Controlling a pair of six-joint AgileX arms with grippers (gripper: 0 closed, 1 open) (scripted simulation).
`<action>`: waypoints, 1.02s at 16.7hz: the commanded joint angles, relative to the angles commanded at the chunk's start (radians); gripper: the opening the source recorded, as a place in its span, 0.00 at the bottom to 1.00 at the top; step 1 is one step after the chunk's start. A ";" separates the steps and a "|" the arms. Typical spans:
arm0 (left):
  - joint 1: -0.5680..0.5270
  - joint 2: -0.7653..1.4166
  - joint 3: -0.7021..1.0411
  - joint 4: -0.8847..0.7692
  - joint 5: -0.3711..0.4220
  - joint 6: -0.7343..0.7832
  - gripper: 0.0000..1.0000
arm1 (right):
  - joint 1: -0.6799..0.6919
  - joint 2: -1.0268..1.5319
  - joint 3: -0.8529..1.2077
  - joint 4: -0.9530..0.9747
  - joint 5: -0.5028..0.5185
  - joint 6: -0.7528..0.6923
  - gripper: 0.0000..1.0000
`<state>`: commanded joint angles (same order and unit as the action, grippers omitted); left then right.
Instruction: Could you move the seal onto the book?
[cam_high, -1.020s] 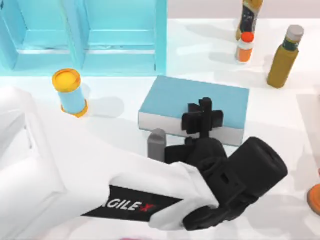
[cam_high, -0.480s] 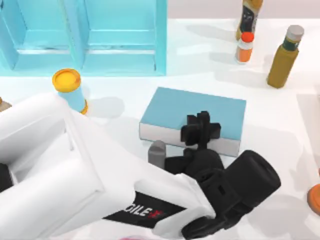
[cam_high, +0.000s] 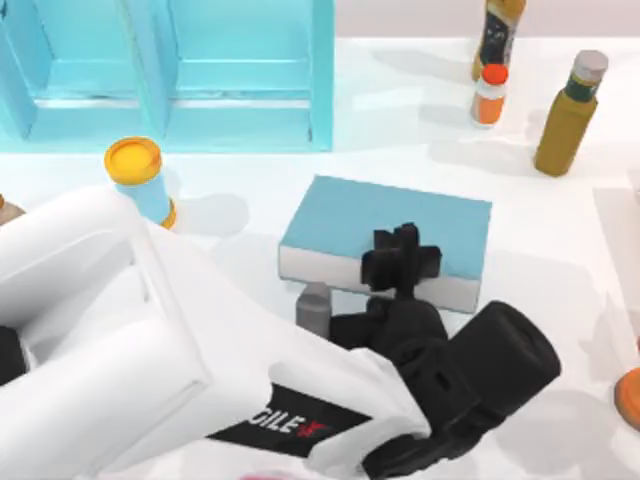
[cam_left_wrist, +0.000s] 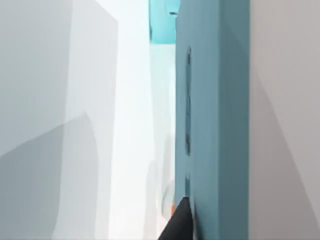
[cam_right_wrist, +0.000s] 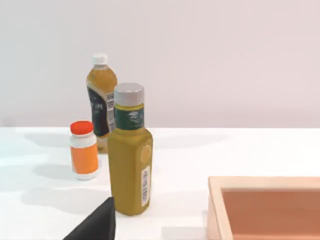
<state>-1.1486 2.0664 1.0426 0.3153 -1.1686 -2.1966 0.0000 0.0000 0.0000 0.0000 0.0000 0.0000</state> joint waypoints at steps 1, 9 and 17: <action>0.000 0.000 0.000 0.000 0.000 0.000 0.60 | 0.000 0.000 0.000 0.000 0.000 0.000 1.00; 0.000 0.000 0.000 0.000 0.000 0.000 1.00 | 0.000 0.000 0.000 0.000 0.000 0.000 1.00; -0.002 0.000 0.004 -0.009 -0.002 -0.013 1.00 | 0.000 0.000 0.000 0.000 0.000 0.000 1.00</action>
<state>-1.1510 2.0667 1.0461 0.3062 -1.1710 -2.2095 0.0000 0.0000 0.0000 0.0000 0.0000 0.0000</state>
